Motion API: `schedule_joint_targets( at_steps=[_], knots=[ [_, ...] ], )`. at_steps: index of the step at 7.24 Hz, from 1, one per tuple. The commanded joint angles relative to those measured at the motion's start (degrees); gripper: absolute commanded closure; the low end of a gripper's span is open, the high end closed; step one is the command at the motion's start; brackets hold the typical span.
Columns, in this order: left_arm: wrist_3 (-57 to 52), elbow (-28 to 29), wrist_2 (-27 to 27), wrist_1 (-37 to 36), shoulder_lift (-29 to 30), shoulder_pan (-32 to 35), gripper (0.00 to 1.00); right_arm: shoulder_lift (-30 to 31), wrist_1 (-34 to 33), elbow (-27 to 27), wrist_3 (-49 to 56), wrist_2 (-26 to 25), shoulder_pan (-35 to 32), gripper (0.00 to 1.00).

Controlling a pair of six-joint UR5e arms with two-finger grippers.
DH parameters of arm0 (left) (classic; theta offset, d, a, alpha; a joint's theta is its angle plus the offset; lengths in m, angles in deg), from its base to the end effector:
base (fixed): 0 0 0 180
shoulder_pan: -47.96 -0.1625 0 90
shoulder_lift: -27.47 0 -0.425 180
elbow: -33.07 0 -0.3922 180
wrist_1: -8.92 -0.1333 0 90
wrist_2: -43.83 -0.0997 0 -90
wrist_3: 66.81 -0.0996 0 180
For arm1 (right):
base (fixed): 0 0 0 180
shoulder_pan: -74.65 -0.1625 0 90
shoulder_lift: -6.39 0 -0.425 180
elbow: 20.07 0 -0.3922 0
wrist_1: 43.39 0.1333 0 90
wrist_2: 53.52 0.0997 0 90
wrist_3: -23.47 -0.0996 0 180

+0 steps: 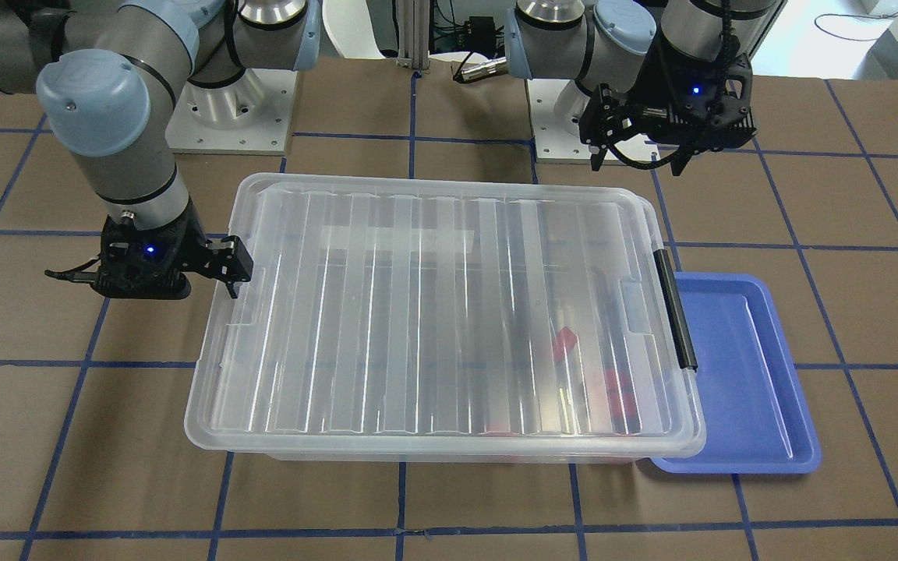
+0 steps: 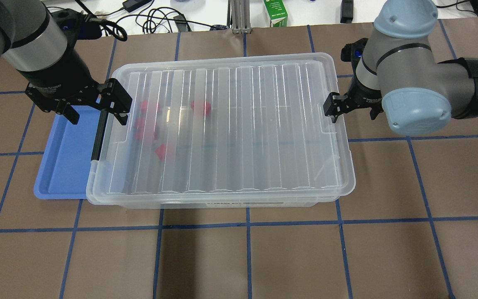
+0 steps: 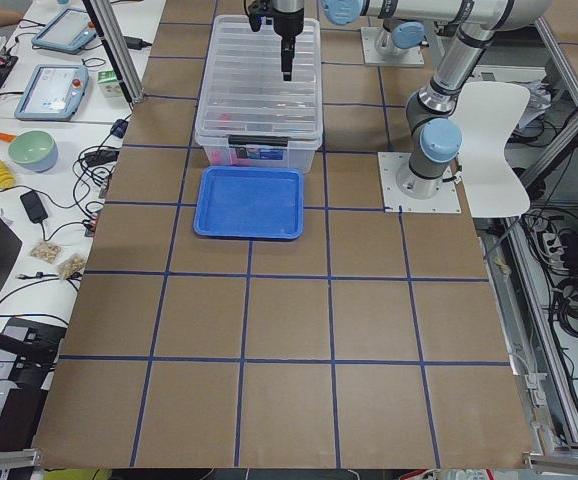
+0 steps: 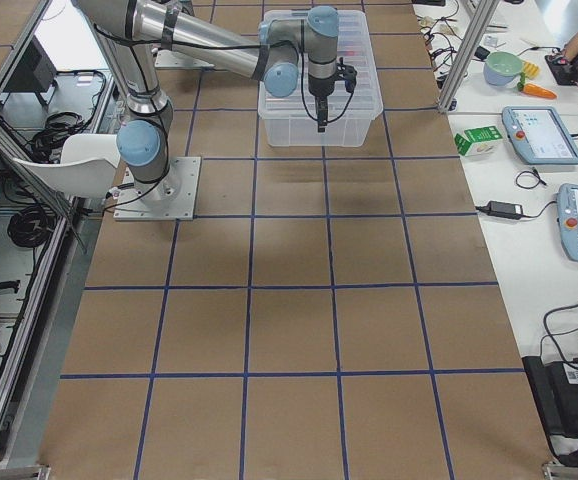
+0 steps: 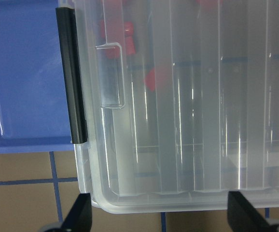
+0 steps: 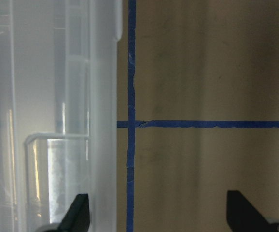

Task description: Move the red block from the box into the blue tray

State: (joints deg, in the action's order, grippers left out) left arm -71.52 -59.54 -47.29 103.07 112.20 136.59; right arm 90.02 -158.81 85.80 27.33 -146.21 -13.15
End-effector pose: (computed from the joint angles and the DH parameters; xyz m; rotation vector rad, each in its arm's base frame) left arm -0.1206 -0.4528 0.5018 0.0914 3.1218 0.0422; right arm 0.1088 -0.5198 0.3426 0.0428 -3.0904 0.0818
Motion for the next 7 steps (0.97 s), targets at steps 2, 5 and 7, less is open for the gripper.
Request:
schedule_joint_targets(
  at_steps=[2, 5, 7],
  knots=[
    [-0.03, 0.06, -0.03, -0.02, 0.00, -0.03, 0.00, 0.22, 0.11, 0.12, 8.16, -0.38, 5.61, 0.03],
    [-0.03, 0.15, 0.15, 0.07, 0.00, -0.03, 0.00, 0.40, 0.99, 0.12, 13.54, -1.79, 11.51, 0.04],
    [-0.64, -0.02, 0.23, -0.02, 0.17, -0.03, 0.00, 0.40, 0.99, 0.12, 17.40, -1.79, 14.14, 0.04]
  ],
)
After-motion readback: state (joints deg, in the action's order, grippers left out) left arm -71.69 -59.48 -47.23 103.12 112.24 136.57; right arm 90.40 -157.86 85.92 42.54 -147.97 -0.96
